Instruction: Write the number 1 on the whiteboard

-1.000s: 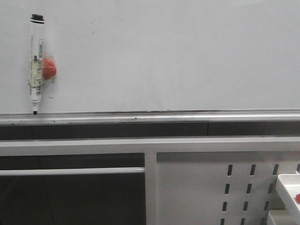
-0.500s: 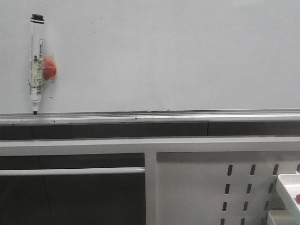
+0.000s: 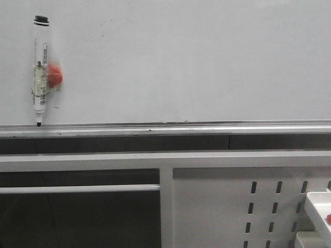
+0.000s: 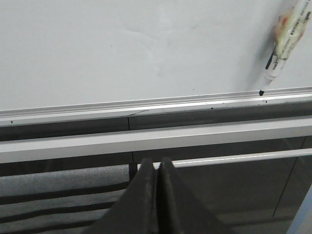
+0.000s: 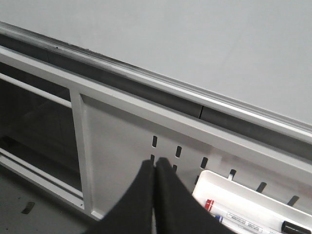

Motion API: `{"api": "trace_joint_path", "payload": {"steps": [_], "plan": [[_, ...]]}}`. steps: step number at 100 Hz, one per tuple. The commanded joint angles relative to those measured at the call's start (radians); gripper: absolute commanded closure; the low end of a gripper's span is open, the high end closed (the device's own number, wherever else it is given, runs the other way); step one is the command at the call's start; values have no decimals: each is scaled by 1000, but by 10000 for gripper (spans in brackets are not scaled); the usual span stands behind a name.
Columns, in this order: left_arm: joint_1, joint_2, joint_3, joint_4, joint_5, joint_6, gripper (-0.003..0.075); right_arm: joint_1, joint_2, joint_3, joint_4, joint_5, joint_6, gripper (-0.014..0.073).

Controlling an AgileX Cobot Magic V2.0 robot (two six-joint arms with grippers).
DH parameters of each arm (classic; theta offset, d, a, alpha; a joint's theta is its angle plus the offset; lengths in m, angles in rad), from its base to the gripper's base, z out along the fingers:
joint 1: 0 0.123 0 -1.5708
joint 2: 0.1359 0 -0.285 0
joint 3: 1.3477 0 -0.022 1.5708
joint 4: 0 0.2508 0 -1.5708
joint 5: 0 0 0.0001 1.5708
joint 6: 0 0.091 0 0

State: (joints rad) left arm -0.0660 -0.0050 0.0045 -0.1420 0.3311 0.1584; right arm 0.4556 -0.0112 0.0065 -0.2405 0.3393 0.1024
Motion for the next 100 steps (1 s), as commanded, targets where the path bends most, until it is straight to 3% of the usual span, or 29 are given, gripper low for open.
{"api": "trace_joint_path", "payload": {"steps": [1,14,26,43,51,57,67,73,85,100], "plan": [[3,-23,35,-4,-59,-14,740,-3,-19,15,-81,-25,-4,645],[3,-23,35,-6,-64,-14,740,-3,-19,15,-175,-66,-4,645],[3,-23,35,-109,-140,-14,740,-3,-19,15,-153,-217,-2,645],[3,-23,35,-689,-282,-18,740,-3,-19,15,-15,-516,12,645],[3,-23,35,-840,-300,-18,740,-3,-19,15,94,-626,73,645],[3,-23,33,-912,-304,-18,740,-3,-19,13,192,-630,97,645],[3,-23,33,-942,-304,-18,740,-3,-19,13,445,-601,98,645],[3,-23,29,-942,-308,-18,740,-3,-19,11,519,-607,98,645],[-1,-21,-23,-868,-274,12,740,-3,-16,-46,521,-545,98,645],[-3,59,-176,-689,-120,221,740,-1,43,-193,353,-243,96,644]]}}
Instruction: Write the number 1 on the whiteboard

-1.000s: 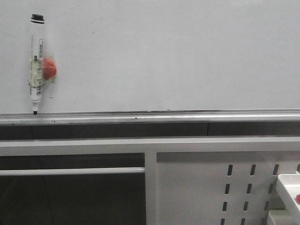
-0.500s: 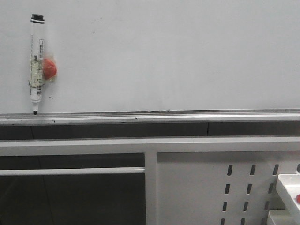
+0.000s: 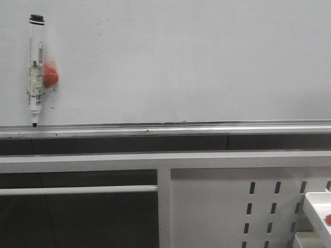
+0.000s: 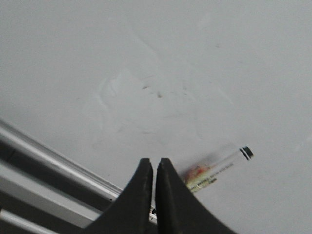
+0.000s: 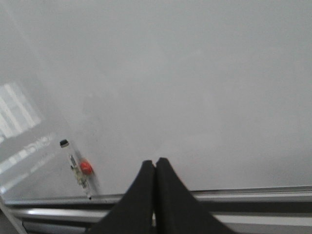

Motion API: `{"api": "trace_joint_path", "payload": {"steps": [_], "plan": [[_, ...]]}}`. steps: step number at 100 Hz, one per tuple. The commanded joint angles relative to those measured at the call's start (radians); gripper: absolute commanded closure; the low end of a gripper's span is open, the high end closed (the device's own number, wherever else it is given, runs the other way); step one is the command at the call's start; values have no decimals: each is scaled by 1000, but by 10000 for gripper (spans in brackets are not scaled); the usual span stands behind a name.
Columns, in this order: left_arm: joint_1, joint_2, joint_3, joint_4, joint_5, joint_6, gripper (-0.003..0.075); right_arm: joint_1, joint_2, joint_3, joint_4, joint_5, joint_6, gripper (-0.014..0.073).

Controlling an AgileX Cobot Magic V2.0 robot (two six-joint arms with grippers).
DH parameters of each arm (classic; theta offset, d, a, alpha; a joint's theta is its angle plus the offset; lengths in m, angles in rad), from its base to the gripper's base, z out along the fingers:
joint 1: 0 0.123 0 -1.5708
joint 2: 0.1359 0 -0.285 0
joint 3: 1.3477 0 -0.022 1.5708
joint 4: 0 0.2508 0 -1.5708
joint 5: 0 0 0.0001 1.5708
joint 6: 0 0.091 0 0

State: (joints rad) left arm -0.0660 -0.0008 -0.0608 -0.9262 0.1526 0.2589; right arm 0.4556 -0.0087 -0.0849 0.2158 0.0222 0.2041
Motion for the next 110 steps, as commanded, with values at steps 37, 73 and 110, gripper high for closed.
{"api": "trace_joint_path", "payload": {"steps": [37,73,110], "plan": [[-102,471,-350,261,233,502,366,-1,326,-321,-324,163,-11,246],[-250,737,-363,562,187,514,430,-1,493,-323,-324,96,-11,223],[-258,916,-421,1308,376,-246,430,-1,507,-323,-352,104,-11,223]]}}
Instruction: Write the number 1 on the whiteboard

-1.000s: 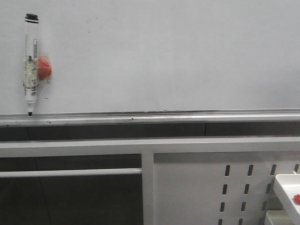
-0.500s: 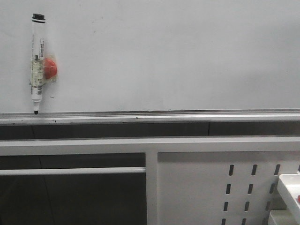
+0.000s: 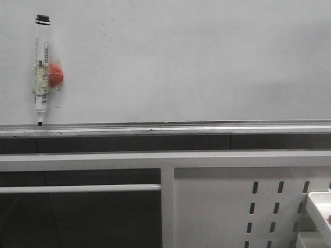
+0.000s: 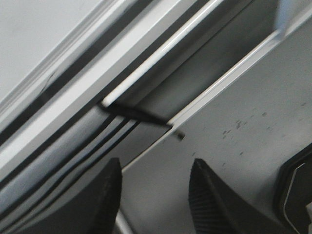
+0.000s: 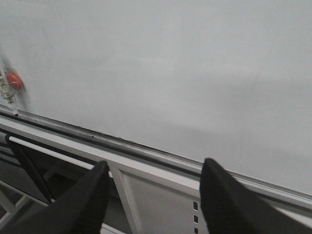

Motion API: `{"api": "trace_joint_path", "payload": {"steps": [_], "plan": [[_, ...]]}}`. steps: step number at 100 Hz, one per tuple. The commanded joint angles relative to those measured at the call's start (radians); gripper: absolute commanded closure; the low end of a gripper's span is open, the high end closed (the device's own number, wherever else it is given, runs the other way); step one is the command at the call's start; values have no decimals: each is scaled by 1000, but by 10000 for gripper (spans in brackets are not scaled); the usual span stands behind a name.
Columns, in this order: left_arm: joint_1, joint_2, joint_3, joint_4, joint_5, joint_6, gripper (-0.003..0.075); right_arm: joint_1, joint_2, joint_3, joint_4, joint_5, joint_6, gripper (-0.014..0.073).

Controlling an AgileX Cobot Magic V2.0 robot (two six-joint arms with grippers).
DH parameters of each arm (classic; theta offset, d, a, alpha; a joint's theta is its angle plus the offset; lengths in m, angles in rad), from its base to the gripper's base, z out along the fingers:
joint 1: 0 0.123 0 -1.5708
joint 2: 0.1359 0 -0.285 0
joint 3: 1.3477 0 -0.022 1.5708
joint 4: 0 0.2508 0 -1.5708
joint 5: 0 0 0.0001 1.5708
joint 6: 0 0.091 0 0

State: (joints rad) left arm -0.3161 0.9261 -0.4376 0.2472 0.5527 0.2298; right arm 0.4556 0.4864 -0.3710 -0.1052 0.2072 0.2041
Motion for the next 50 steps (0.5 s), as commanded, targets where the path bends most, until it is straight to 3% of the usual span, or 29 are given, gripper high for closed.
{"api": "trace_joint_path", "payload": {"steps": [1,16,32,50], "plan": [[-8,-13,-44,137,-27,-250,430,-1,12,-37,-34,-81,-11,223],[-8,-115,-51,90,-170,-450,422,-1,23,-37,-39,-81,-11,223],[-16,-212,-31,-189,-410,-456,422,-1,55,-37,-39,-81,-11,223],[-99,-213,43,-212,-587,-456,409,-1,75,-37,-39,-85,-11,223]]}}
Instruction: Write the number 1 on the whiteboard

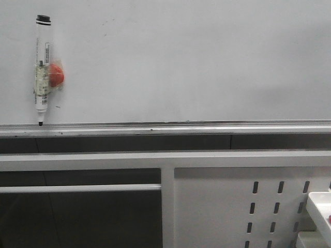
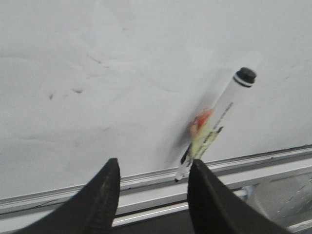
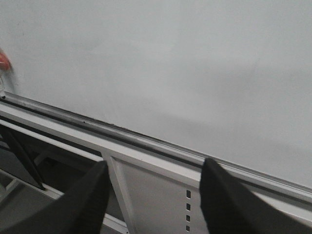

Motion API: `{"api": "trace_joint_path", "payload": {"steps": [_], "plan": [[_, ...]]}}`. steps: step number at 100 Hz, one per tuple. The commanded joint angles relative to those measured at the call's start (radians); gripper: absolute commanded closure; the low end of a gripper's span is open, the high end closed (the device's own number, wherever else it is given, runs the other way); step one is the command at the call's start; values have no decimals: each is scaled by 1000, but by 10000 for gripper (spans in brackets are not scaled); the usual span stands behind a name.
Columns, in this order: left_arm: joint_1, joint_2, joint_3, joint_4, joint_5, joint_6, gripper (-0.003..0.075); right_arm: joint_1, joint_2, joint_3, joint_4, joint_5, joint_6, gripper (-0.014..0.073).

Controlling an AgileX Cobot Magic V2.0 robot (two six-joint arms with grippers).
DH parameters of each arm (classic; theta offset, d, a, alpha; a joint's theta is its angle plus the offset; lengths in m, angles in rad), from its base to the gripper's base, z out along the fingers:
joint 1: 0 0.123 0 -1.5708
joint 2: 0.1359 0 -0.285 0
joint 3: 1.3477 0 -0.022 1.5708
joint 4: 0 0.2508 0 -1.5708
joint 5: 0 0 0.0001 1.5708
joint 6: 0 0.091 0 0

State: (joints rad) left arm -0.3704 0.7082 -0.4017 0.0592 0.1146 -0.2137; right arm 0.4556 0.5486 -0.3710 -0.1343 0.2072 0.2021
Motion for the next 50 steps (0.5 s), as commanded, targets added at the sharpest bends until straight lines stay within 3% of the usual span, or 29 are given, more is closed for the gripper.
{"api": "trace_joint_path", "payload": {"steps": [1,17,50], "plan": [[-49,7,10,-22,-154,-12,407,-1,13,-37,-10,-85,-9,223],[-150,68,79,-22,-316,-10,307,-1,13,-37,-10,-88,-9,223],[-178,357,78,-53,-570,-4,310,-1,13,-37,-10,-88,-9,223]]}}
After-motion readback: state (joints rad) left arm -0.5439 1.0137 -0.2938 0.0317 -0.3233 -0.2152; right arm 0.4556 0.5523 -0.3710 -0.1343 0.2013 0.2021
